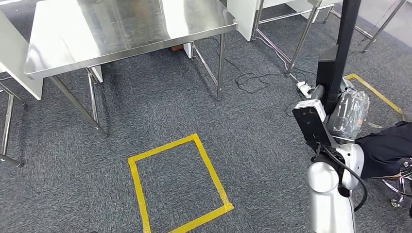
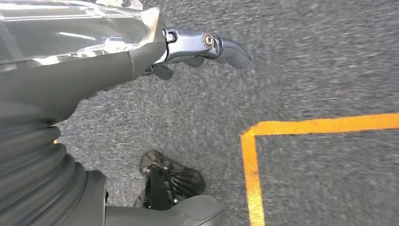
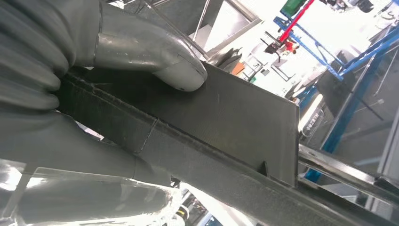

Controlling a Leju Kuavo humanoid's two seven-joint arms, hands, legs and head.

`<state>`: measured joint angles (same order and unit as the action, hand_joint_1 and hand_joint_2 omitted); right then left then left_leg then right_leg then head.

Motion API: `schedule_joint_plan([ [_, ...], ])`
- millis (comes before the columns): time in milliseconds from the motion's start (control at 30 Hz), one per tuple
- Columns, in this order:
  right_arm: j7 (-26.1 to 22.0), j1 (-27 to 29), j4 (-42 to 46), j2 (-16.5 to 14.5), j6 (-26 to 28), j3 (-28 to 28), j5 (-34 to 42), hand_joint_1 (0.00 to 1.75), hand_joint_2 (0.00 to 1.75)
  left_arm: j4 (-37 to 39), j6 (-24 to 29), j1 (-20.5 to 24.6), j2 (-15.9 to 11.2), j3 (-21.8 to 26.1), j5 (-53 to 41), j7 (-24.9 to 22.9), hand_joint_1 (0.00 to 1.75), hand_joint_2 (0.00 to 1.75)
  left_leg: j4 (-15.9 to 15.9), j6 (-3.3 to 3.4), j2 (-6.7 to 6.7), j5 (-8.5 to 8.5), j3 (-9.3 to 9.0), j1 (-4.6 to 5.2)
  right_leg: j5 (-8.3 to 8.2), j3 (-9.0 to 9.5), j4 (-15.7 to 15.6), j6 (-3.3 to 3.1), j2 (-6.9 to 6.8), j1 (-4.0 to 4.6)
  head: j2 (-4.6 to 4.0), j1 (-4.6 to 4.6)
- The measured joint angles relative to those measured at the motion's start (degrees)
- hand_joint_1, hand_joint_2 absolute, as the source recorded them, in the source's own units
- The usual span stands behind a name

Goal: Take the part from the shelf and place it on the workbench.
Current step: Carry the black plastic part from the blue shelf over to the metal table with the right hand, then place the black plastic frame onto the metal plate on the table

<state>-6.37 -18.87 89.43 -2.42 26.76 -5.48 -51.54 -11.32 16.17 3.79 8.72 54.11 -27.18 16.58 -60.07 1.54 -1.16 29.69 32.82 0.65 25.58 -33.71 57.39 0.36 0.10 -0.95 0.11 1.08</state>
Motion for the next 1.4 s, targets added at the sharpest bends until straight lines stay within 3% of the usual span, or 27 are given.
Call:
schedule_joint_plan([
  [100, 0.0, 0.35, 0.35, -0.03, 0.05, 0.09, -0.11, 1.75, 1.75, -0.01, -0.02, -0.05, 0.0, -0.03, -0.05, -0.01, 0.0, 1.75, -11.08, -1.07, 0.62, 3.82, 6.33, -0.69, 1.03, 1.2, -0.1, -0.94, -0.05, -0.06, 0.0, 0.17],
  [133, 0.01, 0.59, 0.36, -0.02, 0.05, 0.11, -0.13, 1.75, 1.75, -0.01, -0.04, -0.1, 0.0, -0.03, -0.06, -0.01, 0.0, 1.75, -13.72, -1.29, 0.71, 4.04, 8.34, -0.91, 1.41, 1.59, -0.09, -0.98, -0.03, -0.05, 0.0, 0.17],
  [167, 0.01, 0.83, 0.36, -0.02, 0.05, 0.13, -0.14, 1.75, 1.75, -0.01, -0.06, -0.16, -0.01, -0.03, -0.07, -0.01, 0.0, 1.75, -14.32, -1.44, 0.79, 3.07, 9.44, -1.08, 1.82, 2.06, -0.09, -0.91, 0.0, -0.07, 0.0, 0.18],
  [200, 0.01, 1.02, 0.37, -0.01, 0.05, 0.16, -0.15, 1.75, 1.75, -0.01, -0.09, -0.19, -0.05, -0.02, -0.07, -0.01, 0.0, 1.75, -12.5, -1.49, 0.87, 0.85, 9.35, -1.22, 2.31, 2.7, -0.09, -0.8, 0.04, -0.1, 0.0, 0.19],
  [267, 0.01, 1.19, 0.45, 0.03, 0.06, 0.26, -0.17, 1.75, 1.75, -0.01, -0.12, -0.2, -0.15, -0.02, -0.09, -0.01, 0.0, 1.75, -5.1, -1.24, 1.03, -4.42, 6.85, -1.31, 3.4, 4.05, -0.17, -0.4, 0.09, -0.14, 0.0, 0.16],
  [300, 0.01, 1.17, 0.52, 0.07, 0.07, 0.32, -0.17, 1.75, 1.75, -0.01, -0.14, -0.18, -0.19, -0.03, -0.12, -0.01, 0.0, 1.75, -1.72, -0.96, 1.11, -5.87, 5.4, -1.16, 3.88, 4.55, -0.24, -0.09, 0.1, -0.05, 0.0, 0.11],
  [367, 0.03, 1.19, 0.73, 0.13, 0.09, 0.42, -0.17, 1.75, 1.75, -0.01, -0.15, -0.1, -0.21, -0.08, -0.16, -0.01, 0.0, 1.75, 1.13, -0.22, 1.21, -5.63, 3.82, -0.77, 4.31, 4.89, -0.34, 0.62, 0.08, 0.14, 0.0, 0.1],
  [467, 0.07, 1.35, 0.99, 0.23, 0.12, 0.48, -0.19, 1.75, 1.75, -0.01, -0.15, -0.14, -0.18, -0.1, -0.16, 0.0, 0.0, 1.75, 2.4, 1.02, 1.08, -5.04, 2.66, -0.75, 4.11, 4.46, 0.96, 1.62, -0.02, 0.2, 0.0, 0.14],
  [533, 0.05, 1.32, 1.12, 0.4, 0.14, 0.49, -0.2, 1.75, 1.75, -0.01, -0.16, -0.11, -0.2, -0.09, -0.17, 0.01, 0.0, 1.75, 2.91, 1.77, 0.92, -4.74, 1.59, -0.94, 4.78, 1.27, 6.13, 1.7, -0.05, 0.08, 0.0, 0.01],
  [600, 0.08, 1.45, 1.16, 0.68, 0.14, 0.54, -0.2, 1.75, 1.75, -0.01, -0.28, -0.05, -0.22, -0.1, -0.25, 0.02, 0.0, 1.75, 2.96, 2.27, 0.77, -4.1, 0.85, -0.86, 6.79, -3.82, 13.66, 1.54, -0.04, 0.05, 0.0, -0.09],
  [667, 0.15, 1.79, 1.15, 1.02, 0.15, 0.66, -0.19, 1.75, 1.75, -0.01, -0.48, -0.11, -0.16, -0.13, -0.43, 0.04, 0.0, 1.75, 2.96, 2.33, 0.55, -3.33, -0.02, -0.81, 7.92, -7.38, 16.88, 1.77, -0.04, 0.01, 0.0, -0.14],
  [700, 0.16, 1.93, 1.15, 1.16, 0.15, 0.72, -0.19, 1.75, 1.75, -0.01, -0.55, -0.15, -0.14, -0.14, -0.52, 0.05, 0.0, 1.75, 2.96, 2.24, 0.44, -2.89, -0.63, -0.81, 6.97, -7.59, 15.38, 2.16, -0.05, -0.03, 0.0, -0.19],
  [767, 0.16, 2.01, 1.17, 1.47, 0.16, 0.75, -0.17, 1.75, 1.75, -0.01, -0.64, -0.17, -0.07, -0.16, -0.67, 0.07, 0.0, 1.75, 2.96, 1.89, 0.29, -1.88, -1.98, -0.83, 2.33, -5.43, 7.7, 3.12, -0.09, -0.16, 0.0, -0.28],
  [800, 0.16, 2.03, 1.18, 1.61, 0.16, 0.77, -0.17, 1.75, 1.75, -0.01, -0.67, -0.16, -0.06, -0.17, -0.73, 0.07, 0.0, 1.75, 2.9, 1.61, 0.24, -1.33, -2.61, -0.75, 0.38, -4.17, 4.0, 3.08, -0.17, -0.18, 0.0, -0.33],
  [867, 0.17, 2.12, 1.27, 1.84, 0.18, 0.79, -0.17, 1.75, 1.75, -0.01, -0.71, -0.1, -0.09, -0.18, -0.89, 0.09, 0.0, 1.75, 2.72, 0.89, 0.26, -0.48, -3.15, -0.54, -1.33, -2.7, 0.53, 1.94, -0.27, -0.01, 0.0, -0.35],
  [900, 0.19, 2.22, 1.34, 1.91, 0.2, 0.84, -0.17, 1.75, 1.75, -0.01, -0.74, -0.09, -0.12, -0.19, -0.98, 0.09, 0.0, 1.75, 2.62, 0.58, 0.27, -0.23, -3.32, -0.44, -1.08, -2.51, 0.51, 1.1, -0.24, 0.1, 0.0, -0.33],
  [1000, 0.21, 2.53, 1.73, 2.02, 0.25, 0.99, -0.21, 1.75, 1.75, -0.01, -0.85, -0.01, -0.22, -0.21, -1.15, 0.06, 0.0, 1.75, 0.52, -0.27, 0.54, 0.44, -2.57, -0.64, -1.07, -1.57, 0.42, -0.04, 0.01, -0.19, 0.0, -0.16],
  [1033, 0.22, 2.59, 1.86, 2.05, 0.27, 1.03, -0.24, 1.75, 1.75, -0.01, -0.9, 0.03, -0.24, -0.22, -1.16, 0.04, 0.0, 1.75, -2.08, -0.6, 0.68, 1.1, -1.12, -0.76, -0.9, -1.2, 0.38, -0.32, 0.04, -0.29, 0.0, -0.09],
  [1133, 0.45, 2.86, 2.07, 2.13, 0.3, 1.14, -0.4, 1.75, 1.75, 0.01, -1.01, 0.0, -0.18, -0.22, -1.19, -0.03, 0.0, 1.75, -12.58, -1.28, 0.91, 5.14, 6.06, -0.93, 0.0, -0.36, 0.38, -0.87, 0.09, -0.15, 0.0, 0.04],
  [1167, 0.56, 3.03, 2.08, 2.15, 0.3, 1.17, -0.49, 1.75, 1.75, 0.01, -1.01, -0.04, -0.18, -0.22, -1.19, -0.05, 0.0, 1.75, -13.97, -1.3, 0.92, 5.79, 7.69, -0.93, 0.39, 0.04, 0.38, -0.9, 0.13, -0.09, 0.0, 0.06],
  [1200, 0.64, 3.18, 2.09, 2.17, 0.3, 1.22, -0.54, 1.75, 1.75, 0.02, -1.02, -0.08, -0.18, -0.21, -1.19, -0.05, 0.0, 1.75, -13.34, -1.17, 0.93, 5.17, 8.31, -0.91, 0.82, 0.59, 0.37, -0.88, 0.16, -0.01, 0.0, 0.06],
  [1233, 0.68, 3.27, 2.09, 2.17, 0.3, 1.25, -0.58, 1.75, 1.75, 0.02, -1.02, -0.09, -0.18, -0.21, -1.19, -0.05, 0.0, 1.75, -10.74, -0.87, 0.93, 3.19, 7.86, -0.87, 1.27, 1.23, 0.36, -0.84, 0.19, 0.09, 0.0, 0.06],
  [1300, 0.7, 3.32, 2.16, 2.19, 0.3, 1.28, -0.61, 1.75, 1.75, 0.02, -1.03, -0.11, -0.25, -0.21, -1.19, -0.06, 0.0, 1.75, -3.3, 0.19, 0.92, -2.38, 5.59, -0.54, 2.17, 2.52, 0.29, -0.68, 0.23, 0.29, 0.0, -0.03],
  [1333, 0.7, 3.3, 2.22, 2.2, 0.3, 1.31, -0.61, 1.75, 1.75, 0.02, -1.03, -0.1, -0.27, -0.22, -1.21, -0.07, 0.0, 1.75, -0.54, 0.72, 0.87, -3.86, 4.66, -0.25, 2.55, 2.94, 0.2, -0.48, 0.33, 0.35, 0.0, -0.09],
  [1400, 0.78, 3.32, 2.35, 2.22, 0.3, 1.38, -0.62, 1.75, 1.75, 0.03, -1.02, -0.1, -0.3, -0.23, -1.23, -0.09, 0.0, 1.75, 1.65, 1.59, 0.71, -4.39, 3.89, 0.29, 2.83, 3.54, 0.27, 0.28, 0.5, 0.51, 0.0, -0.17],
])
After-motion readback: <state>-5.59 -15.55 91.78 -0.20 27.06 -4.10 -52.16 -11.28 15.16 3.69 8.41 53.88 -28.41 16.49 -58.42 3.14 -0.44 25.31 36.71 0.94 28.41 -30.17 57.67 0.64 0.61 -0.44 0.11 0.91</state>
